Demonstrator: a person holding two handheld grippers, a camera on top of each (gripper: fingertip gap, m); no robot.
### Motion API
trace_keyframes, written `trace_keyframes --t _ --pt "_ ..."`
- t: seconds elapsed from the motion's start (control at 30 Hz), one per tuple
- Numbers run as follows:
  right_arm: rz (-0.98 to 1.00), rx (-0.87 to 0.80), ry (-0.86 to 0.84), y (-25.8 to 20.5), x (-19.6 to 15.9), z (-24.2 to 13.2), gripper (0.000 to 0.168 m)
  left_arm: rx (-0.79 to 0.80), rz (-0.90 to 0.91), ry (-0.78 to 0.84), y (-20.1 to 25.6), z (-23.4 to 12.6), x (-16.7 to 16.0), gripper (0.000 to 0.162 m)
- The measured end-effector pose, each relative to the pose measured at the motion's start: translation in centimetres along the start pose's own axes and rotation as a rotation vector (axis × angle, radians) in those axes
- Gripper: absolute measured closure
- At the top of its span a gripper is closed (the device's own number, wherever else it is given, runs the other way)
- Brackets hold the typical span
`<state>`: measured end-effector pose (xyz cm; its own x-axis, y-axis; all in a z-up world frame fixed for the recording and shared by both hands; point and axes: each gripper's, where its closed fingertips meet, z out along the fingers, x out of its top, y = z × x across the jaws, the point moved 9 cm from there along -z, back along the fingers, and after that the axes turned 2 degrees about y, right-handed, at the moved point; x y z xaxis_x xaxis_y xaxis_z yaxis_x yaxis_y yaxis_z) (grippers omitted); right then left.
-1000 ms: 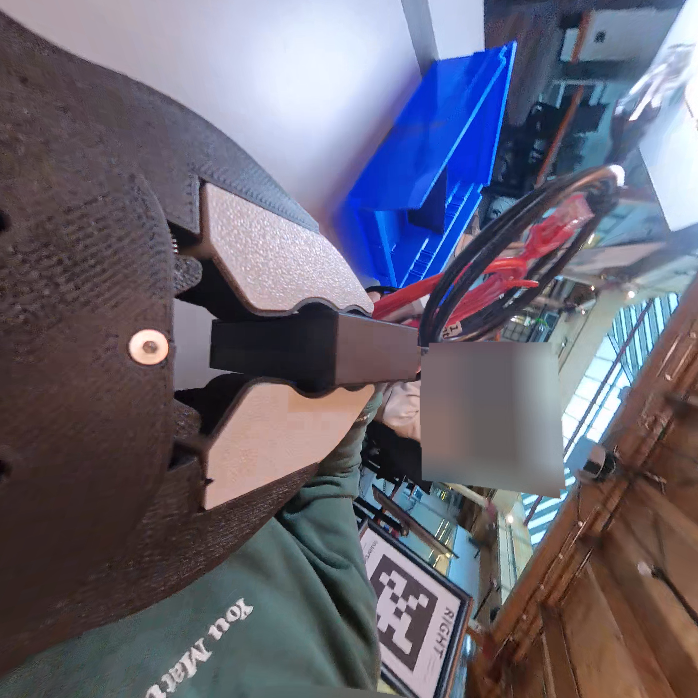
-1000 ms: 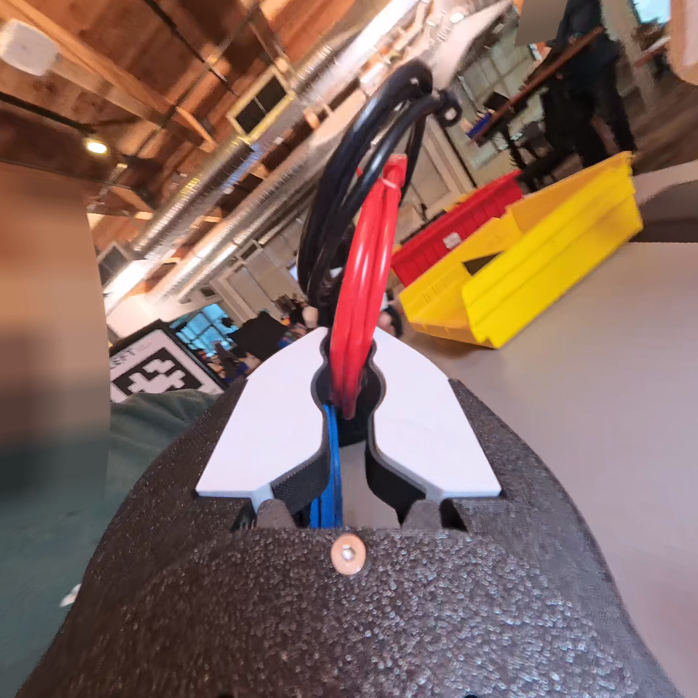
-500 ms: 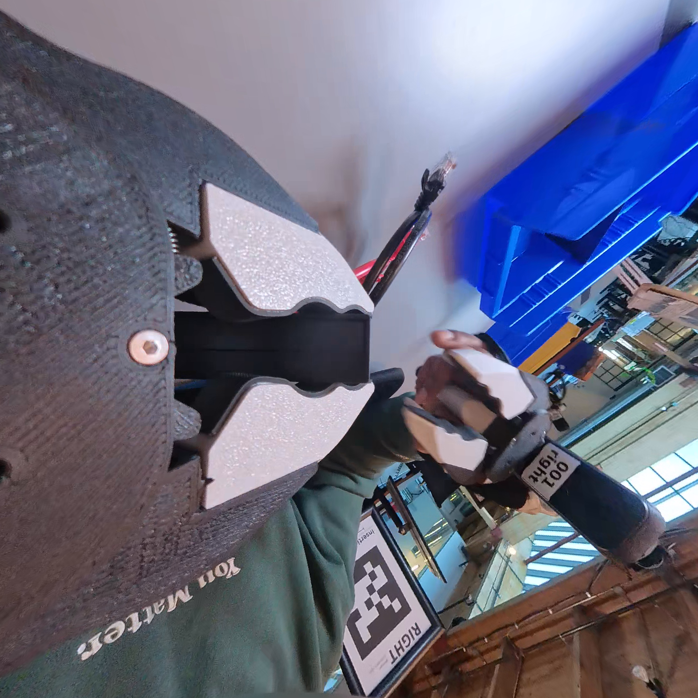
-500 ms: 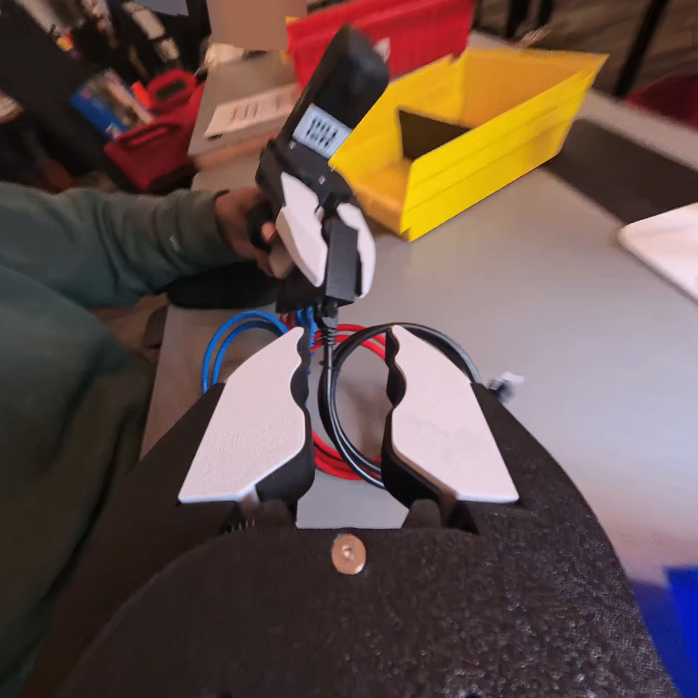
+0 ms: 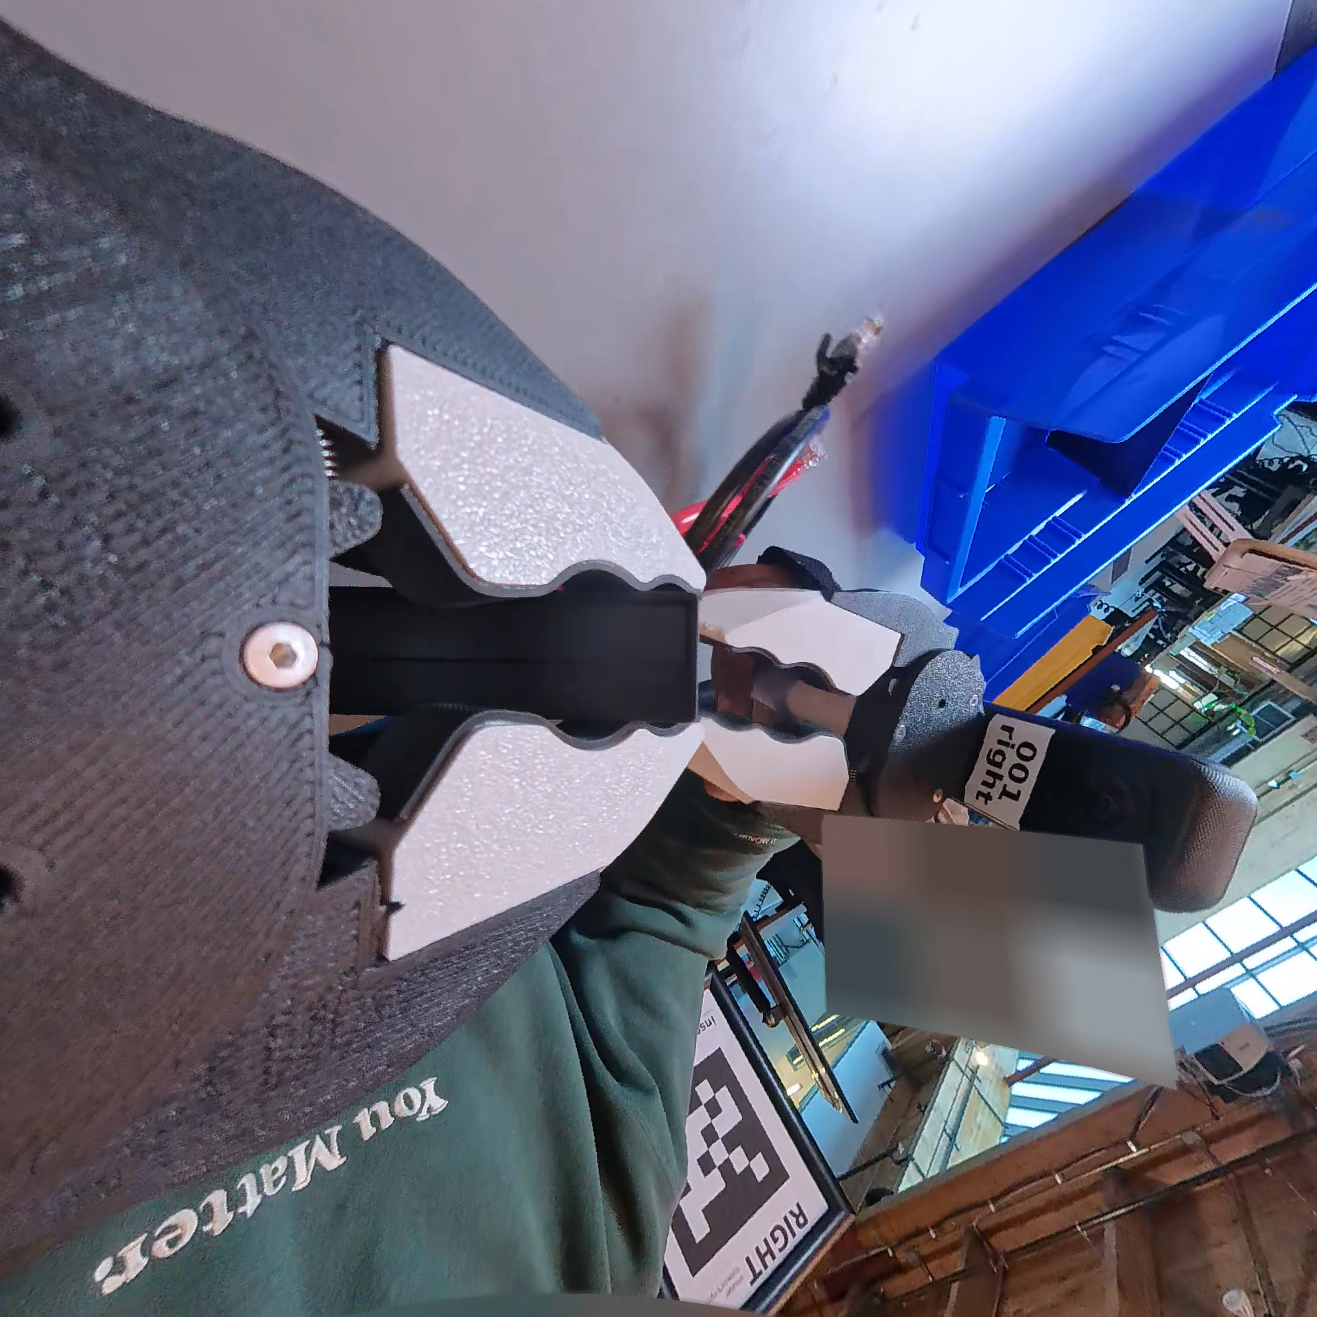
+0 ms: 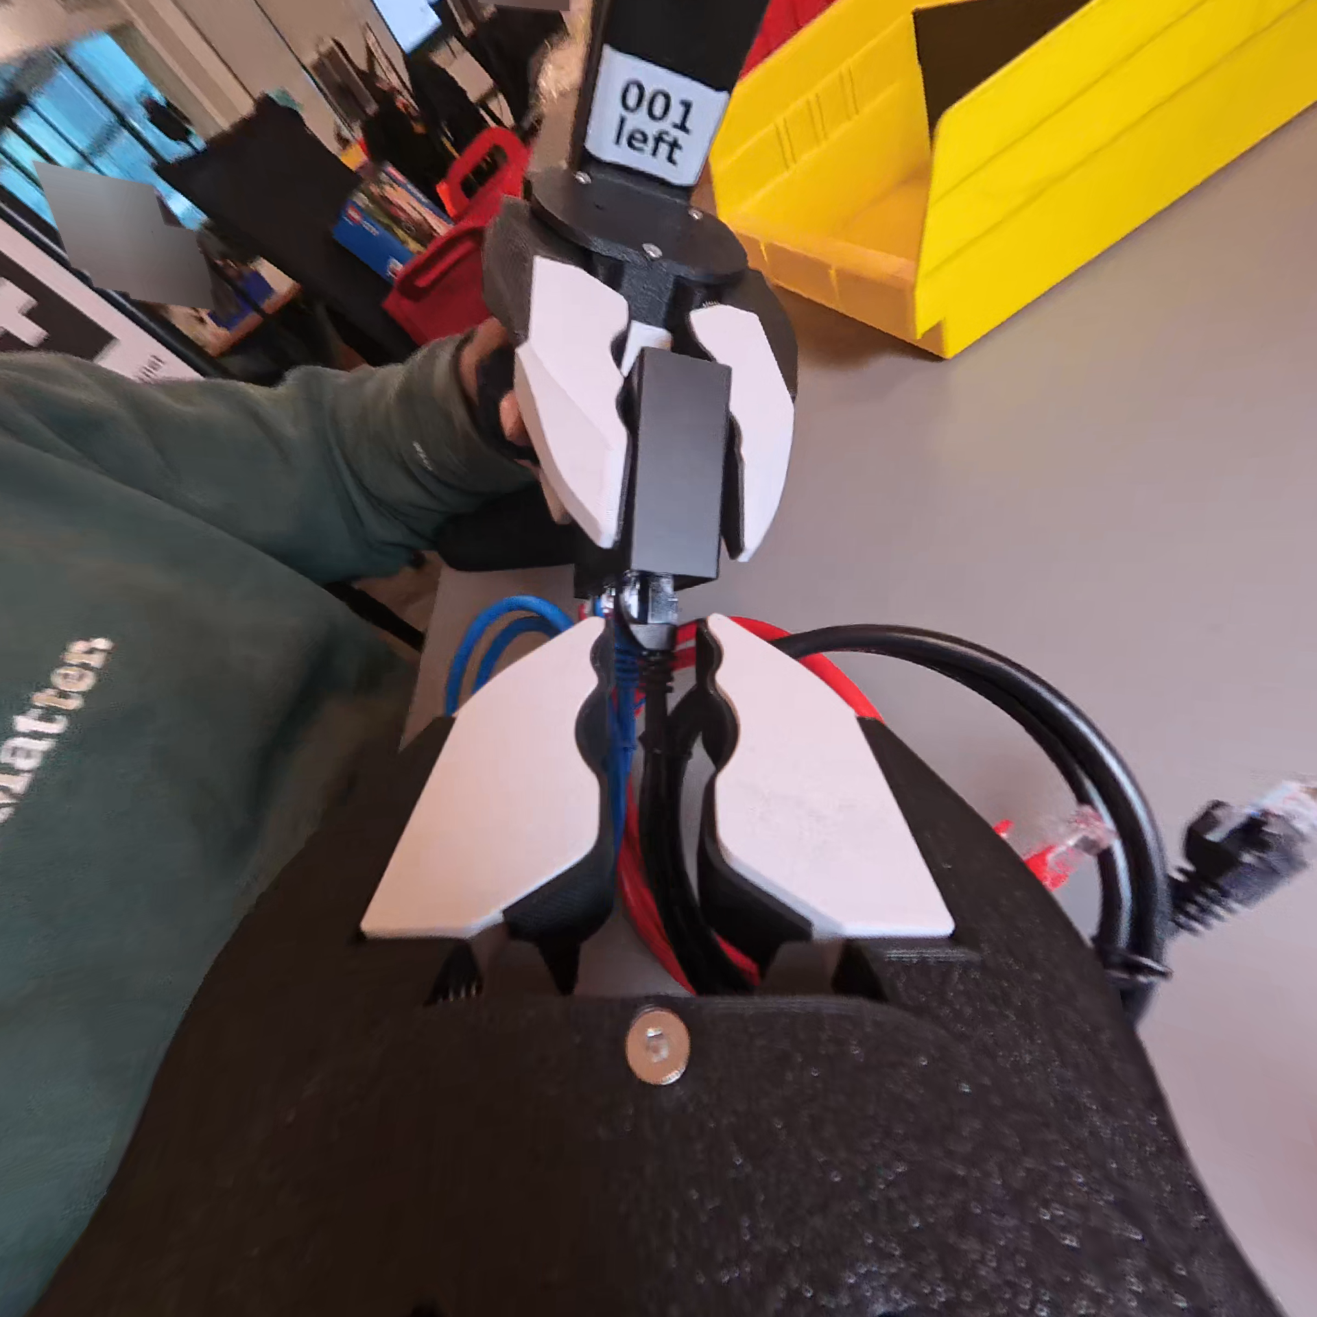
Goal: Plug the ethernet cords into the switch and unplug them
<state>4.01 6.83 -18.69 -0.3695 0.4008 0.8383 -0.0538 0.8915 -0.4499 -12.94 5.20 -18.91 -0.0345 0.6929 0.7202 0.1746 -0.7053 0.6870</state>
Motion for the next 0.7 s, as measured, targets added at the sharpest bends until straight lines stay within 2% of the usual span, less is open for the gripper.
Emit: trace_keyframes --t 0.2,0.33,0.53,0.7 --pt "0.031 0.054 0.006 0.0 -0.3 0.0 0.154 -0.019 0.030 -0.017 0.1 0.3 -0.2 0.132" --pt "0.034 0.061 0.004 -0.1 -0.5 -0.5 0.154 -0.086 0.088 -0.108 0.2 0.3 -0.4 0.125" --pt "0.027 0.072 0.022 0.0 -0.6 -1.1 0.154 -0.099 0.220 -0.267 0.3 0.5 -1.5 0.121" --pt "0.017 0.065 0.034 -0.2 -0.7 -0.9 0.154 -0.102 0.180 -0.240 0.0 0.4 -1.4 0.130"
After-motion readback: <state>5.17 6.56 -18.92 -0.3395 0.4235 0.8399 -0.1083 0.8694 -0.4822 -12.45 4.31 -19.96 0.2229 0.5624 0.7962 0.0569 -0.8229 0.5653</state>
